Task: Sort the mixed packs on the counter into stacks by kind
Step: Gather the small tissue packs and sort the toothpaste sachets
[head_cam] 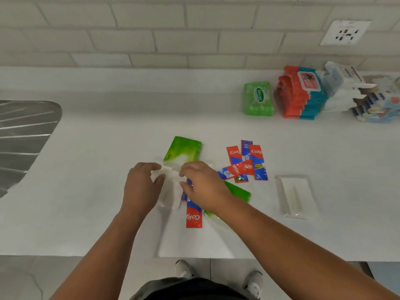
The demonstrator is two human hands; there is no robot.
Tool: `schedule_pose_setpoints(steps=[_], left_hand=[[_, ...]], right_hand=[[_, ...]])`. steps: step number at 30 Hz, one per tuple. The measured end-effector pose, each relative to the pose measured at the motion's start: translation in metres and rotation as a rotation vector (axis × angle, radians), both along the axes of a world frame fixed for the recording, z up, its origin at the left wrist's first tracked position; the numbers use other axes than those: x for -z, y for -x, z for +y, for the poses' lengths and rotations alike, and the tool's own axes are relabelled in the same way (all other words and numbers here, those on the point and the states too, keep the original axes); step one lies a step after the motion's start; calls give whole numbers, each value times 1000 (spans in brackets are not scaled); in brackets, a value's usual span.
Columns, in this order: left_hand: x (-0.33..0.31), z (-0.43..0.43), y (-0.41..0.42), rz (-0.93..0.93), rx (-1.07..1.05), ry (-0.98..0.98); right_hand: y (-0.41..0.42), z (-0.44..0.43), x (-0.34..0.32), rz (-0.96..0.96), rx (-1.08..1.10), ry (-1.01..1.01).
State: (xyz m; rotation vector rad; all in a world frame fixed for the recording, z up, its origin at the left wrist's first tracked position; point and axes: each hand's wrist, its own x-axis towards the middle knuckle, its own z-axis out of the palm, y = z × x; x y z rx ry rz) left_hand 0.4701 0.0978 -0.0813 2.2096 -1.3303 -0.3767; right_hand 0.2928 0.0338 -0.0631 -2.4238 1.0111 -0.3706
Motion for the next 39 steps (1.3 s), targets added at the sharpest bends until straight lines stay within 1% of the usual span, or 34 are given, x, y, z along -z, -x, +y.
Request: schedule_pose_setpoints(steps=[5,9,12,14,17,19,22,25,28,31,35,37,39], left_hand=[[26,6,-38,-42,-4,-148],[28,5,-45,-12,10,-185],[24,2,-47,49,12,-188],[20,-2,-48,105,-4,-226],[16,-8,-49,204,-24,-274],[14,-10,-51,209,-16,-264],[10,-8,-55,164,-46,-199],[-2,-5,-56,134,-101,-40],[-20,-6,-48,218,-97,106],[-37,-9,-29,356,-41,171],[-51,-17,9,399,24,186],[-55,-22,32,464,38,170],[-58,-26,59,562,59,150]], right_hand=[[-46,7,21,96,-53,-19],[-62,10,36,204,-63,-43],[-65,11,39,223,-54,-63],[-67,10,40,219,-39,-86],[-67,10,42,181,-9,-131],[-66,10,42,152,-6,-151],[-62,9,36,49,30,-190],[-61,9,28,-83,117,-309],[-58,4,17,-258,220,-485],[-43,-3,2,-420,297,-598],[-4,-11,-13,-560,444,-559],[22,-14,-20,-642,487,-536],[50,-16,-27,-668,522,-526]])
